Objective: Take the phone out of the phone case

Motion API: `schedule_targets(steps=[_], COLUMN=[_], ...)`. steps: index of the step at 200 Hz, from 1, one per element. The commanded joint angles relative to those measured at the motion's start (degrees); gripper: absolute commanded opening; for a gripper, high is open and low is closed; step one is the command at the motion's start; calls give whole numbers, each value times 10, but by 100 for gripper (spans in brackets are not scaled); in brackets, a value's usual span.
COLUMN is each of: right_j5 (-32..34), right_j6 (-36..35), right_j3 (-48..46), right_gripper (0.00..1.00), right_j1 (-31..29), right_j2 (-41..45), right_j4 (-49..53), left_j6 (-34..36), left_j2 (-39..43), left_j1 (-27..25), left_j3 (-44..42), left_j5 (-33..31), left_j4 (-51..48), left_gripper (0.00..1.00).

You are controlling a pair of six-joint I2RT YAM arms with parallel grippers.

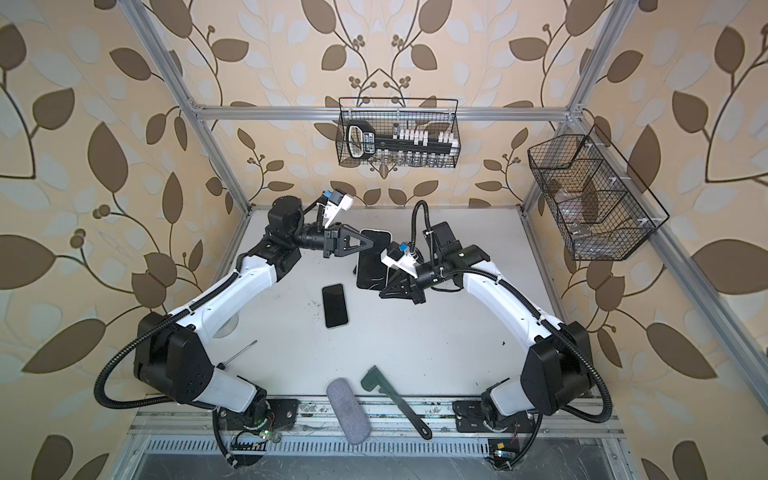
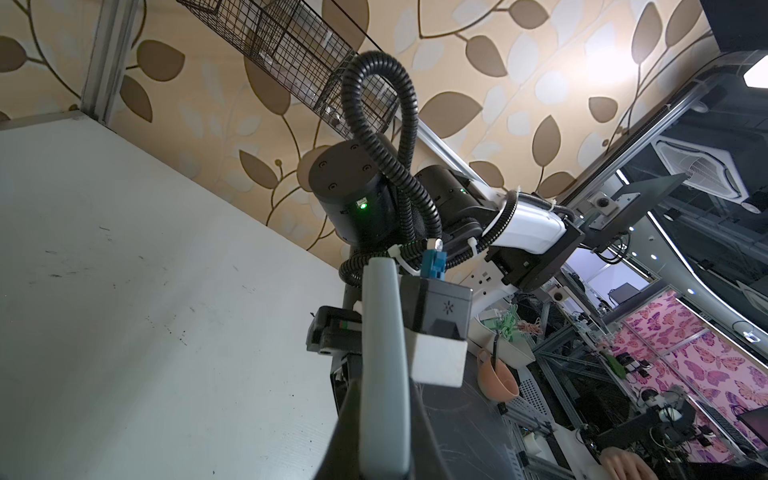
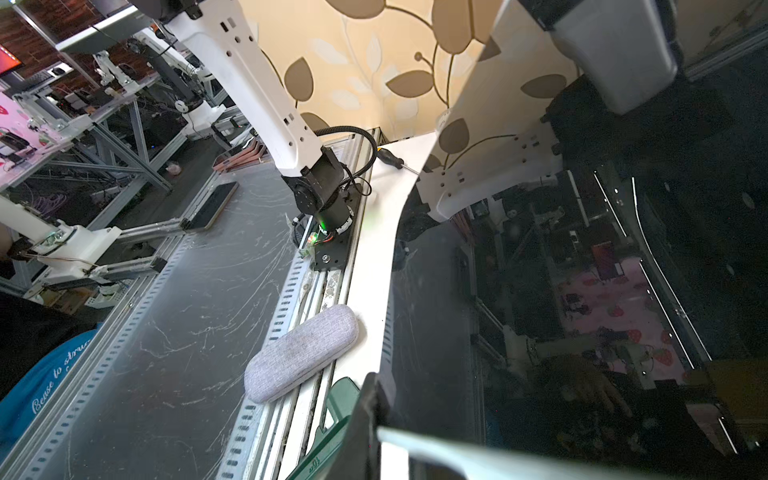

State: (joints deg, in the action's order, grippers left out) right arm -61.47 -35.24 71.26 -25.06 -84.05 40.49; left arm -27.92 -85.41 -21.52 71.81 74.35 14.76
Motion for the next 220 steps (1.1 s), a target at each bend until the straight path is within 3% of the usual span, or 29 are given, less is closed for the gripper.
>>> schedule_targets(steps=[1,20,33,220], right_j5=[35,44,48,136], right_j6=[-28,-25,-21,3], right_j3=[15,9,4,-28], right_gripper=[0,0,0,5], right_j1=[-6,-10,-11,-54], right_j2=[-9,-2,4,54], right_j4=[-7,-18,-25,-77], left_j6=[80,216,251,240], left_j2=[22,17,9,-4], left_j1=[-26,-27,-27,-39], left_j3=[56,100,118,130], left_j5=[92,110,124,117], left_j4=[-113,-275,-322,-334], left_gripper=[0,0,0,0])
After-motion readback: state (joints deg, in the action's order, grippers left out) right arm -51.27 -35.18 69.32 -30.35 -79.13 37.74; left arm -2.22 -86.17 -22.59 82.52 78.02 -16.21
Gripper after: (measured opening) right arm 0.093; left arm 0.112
